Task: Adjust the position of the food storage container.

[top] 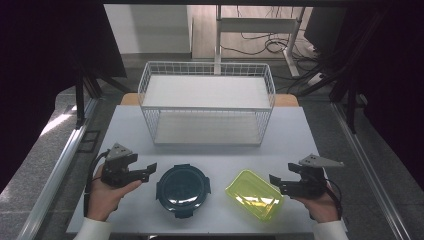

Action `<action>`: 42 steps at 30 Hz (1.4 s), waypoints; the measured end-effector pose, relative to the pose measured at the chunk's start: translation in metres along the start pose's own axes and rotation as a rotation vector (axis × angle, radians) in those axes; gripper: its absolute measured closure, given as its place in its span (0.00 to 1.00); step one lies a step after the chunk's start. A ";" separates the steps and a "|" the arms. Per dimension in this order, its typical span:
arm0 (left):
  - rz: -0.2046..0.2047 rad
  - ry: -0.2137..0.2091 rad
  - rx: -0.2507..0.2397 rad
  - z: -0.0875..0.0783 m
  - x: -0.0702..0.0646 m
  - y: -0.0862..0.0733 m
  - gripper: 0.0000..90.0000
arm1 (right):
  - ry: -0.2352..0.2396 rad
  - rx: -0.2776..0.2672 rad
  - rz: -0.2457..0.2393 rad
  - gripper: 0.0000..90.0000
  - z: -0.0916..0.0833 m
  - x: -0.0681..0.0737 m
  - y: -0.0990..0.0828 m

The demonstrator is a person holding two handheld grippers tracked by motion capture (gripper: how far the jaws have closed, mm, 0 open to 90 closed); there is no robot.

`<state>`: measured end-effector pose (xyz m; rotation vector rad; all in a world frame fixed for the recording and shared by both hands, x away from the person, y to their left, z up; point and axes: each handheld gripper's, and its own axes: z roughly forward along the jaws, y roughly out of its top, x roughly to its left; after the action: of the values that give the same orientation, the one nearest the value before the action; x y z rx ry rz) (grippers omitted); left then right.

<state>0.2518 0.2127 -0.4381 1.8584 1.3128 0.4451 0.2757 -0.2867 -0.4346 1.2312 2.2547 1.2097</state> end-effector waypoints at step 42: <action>0.197 -0.267 0.114 -0.012 -0.058 -0.005 0.35 | -0.026 0.021 -0.014 0.20 -0.002 0.010 0.002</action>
<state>0.2177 0.1654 -0.4254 2.0713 0.9993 0.2155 0.2699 -0.2794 -0.4305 1.2297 2.2589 1.1616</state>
